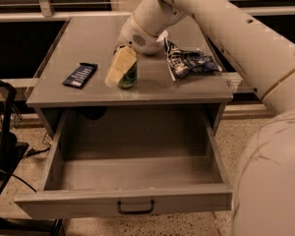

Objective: Place green can into top drawer

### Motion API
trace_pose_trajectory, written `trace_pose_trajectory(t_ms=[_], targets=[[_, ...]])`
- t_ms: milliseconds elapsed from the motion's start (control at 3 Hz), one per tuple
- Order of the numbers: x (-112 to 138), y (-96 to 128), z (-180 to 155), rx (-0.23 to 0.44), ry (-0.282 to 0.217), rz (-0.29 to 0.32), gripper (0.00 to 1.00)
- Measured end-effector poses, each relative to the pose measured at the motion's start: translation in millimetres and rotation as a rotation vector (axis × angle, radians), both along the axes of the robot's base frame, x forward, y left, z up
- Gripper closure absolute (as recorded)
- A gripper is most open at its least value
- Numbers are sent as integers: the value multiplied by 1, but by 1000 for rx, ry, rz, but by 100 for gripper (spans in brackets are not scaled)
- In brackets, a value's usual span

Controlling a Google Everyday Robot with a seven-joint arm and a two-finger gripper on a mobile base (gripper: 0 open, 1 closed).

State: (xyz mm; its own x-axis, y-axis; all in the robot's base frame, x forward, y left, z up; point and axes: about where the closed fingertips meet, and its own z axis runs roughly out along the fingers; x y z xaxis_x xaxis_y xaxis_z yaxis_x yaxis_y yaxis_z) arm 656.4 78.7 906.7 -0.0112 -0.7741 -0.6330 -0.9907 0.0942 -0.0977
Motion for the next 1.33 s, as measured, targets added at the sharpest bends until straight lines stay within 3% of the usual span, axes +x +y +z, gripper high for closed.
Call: trace_pose_trajectory(t_ms=[1000, 1333], targets=[[16, -12, -5, -16, 23, -59, 0], [24, -20, 4, -28, 3, -91, 0]])
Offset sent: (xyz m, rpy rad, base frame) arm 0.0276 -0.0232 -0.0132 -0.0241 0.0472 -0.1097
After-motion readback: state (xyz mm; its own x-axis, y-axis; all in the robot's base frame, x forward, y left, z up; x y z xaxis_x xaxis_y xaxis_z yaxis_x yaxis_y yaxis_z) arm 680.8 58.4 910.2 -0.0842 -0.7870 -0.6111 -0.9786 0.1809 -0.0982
